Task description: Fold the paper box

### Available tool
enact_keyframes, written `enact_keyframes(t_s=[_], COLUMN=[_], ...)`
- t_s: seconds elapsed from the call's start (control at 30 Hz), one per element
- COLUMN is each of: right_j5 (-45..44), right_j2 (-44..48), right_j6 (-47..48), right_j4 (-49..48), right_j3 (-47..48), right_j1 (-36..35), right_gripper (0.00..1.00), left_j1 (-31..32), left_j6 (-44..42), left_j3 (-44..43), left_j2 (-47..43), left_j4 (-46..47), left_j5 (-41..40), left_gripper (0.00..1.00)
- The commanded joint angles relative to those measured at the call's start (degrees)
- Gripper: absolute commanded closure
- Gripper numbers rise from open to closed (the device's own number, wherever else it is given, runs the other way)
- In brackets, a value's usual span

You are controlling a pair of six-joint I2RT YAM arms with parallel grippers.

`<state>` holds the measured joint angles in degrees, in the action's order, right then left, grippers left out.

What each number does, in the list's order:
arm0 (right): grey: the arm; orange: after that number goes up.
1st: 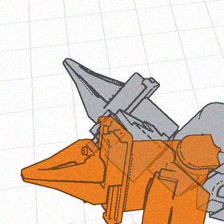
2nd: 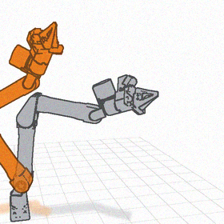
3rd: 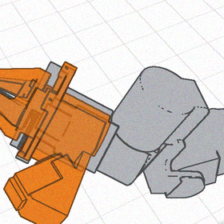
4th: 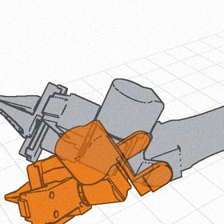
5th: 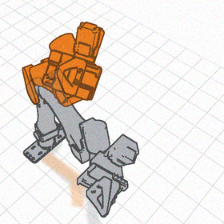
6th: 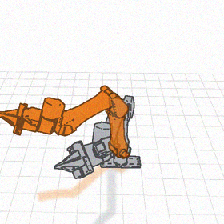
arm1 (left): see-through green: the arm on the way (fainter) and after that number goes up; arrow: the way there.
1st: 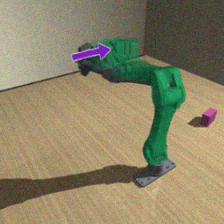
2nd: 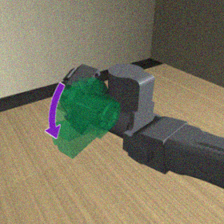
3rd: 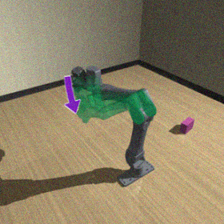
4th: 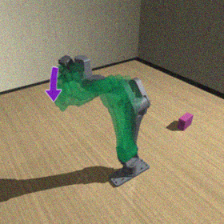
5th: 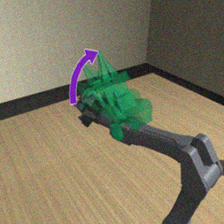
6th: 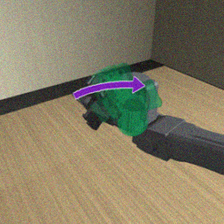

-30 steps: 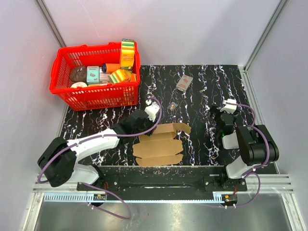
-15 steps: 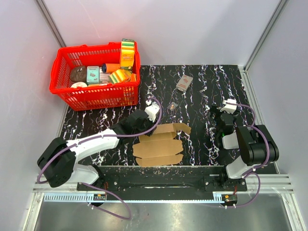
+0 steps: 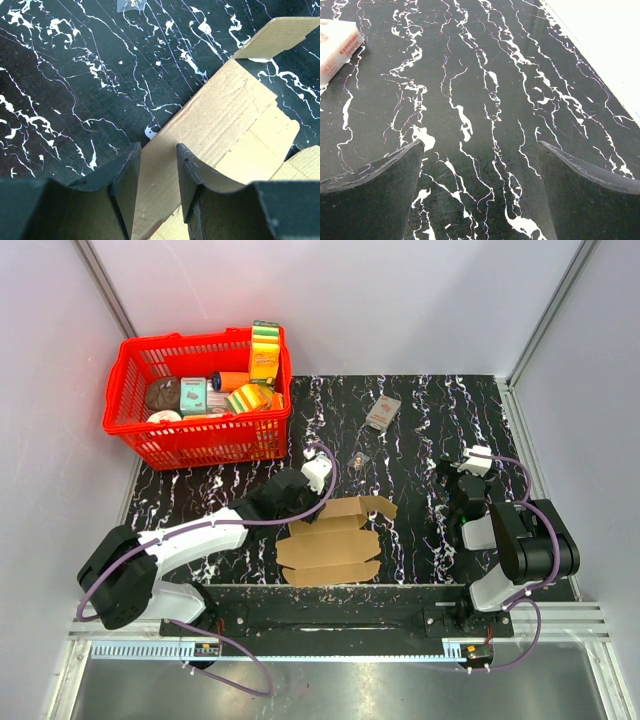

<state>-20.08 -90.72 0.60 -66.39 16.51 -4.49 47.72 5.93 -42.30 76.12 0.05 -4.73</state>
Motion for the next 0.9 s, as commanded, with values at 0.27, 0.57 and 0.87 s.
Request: enact_keyframes(t_s=[0.27,0.57,0.87], right_j5=[-1.37,-1.46,-1.37], right_j2=[0.54,0.54,0.45], right_j6=[0.37,0.37,0.37], right_j4=[-3.92,-3.83,-3.84], right_j3=[1.15,1.15,1.15], right_j1=[0.1,0.18,0.18], right_gripper=[0.0,0.0,0.0], left_j1=[0.7,0.79,0.79], left_j6=[0.39,0.39,0.04], left_j3=[-1.64,-1.29,-0.85], left_j2=[-1.14,-1.5,-2.02], left_j4=[1.53,1.44,1.79], left_j5=[-0.89,-1.16,-0.98], left_gripper=[0.61,0.61,0.61])
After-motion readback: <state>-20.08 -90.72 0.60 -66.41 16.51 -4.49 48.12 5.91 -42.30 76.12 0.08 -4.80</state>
